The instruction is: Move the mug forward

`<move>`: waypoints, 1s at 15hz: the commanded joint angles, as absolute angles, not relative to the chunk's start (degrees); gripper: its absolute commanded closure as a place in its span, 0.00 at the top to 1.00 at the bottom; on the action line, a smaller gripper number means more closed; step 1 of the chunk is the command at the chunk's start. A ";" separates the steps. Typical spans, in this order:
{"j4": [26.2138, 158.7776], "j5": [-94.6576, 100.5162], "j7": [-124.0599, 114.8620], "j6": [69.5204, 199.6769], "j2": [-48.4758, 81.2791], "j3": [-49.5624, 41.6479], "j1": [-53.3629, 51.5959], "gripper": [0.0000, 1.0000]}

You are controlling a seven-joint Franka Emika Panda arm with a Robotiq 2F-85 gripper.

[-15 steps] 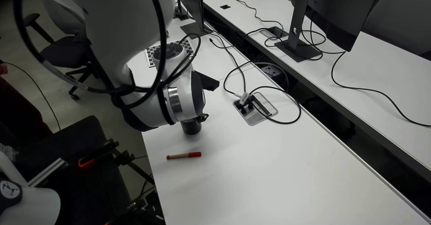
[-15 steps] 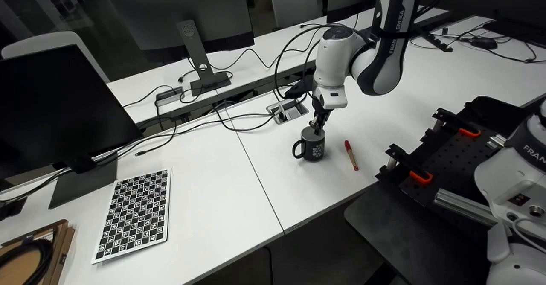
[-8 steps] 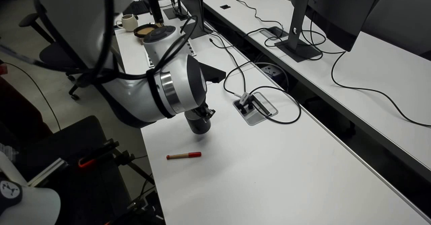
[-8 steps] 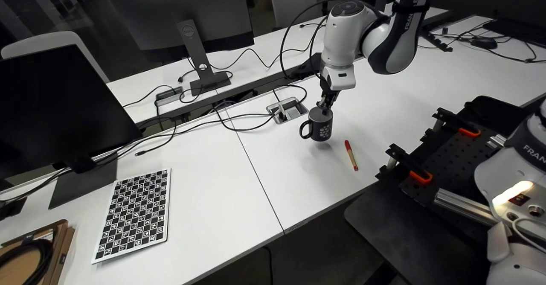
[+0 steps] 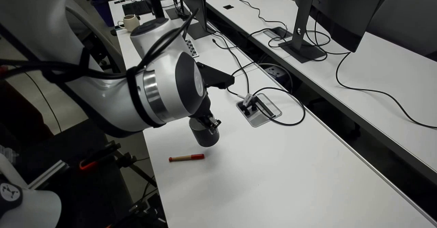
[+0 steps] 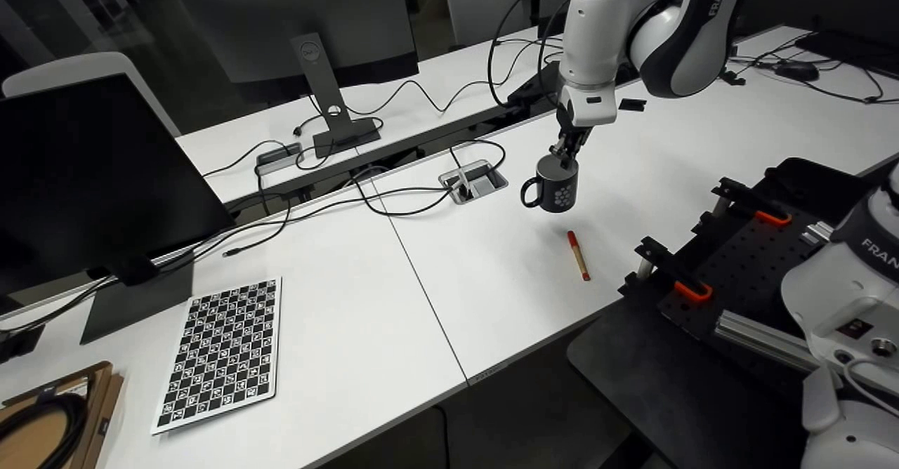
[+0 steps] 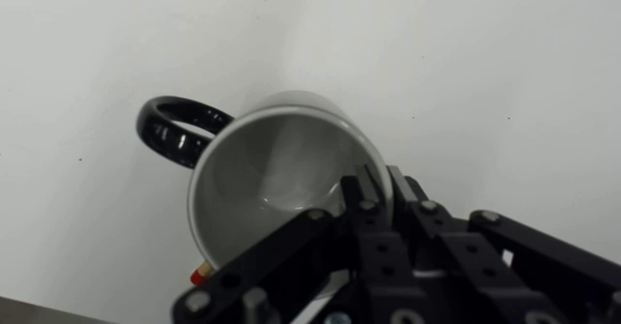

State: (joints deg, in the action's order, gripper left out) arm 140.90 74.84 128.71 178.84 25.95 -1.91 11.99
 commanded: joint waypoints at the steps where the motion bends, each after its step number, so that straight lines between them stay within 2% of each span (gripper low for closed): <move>1: 142.45 73.71 126.74 177.58 23.39 -3.48 12.07 0.02; 15: 136.43 64.34 127.02 173.11 28.82 -3.09 15.83 0.02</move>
State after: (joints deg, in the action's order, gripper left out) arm 138.21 67.30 125.25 173.54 27.65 -4.05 13.93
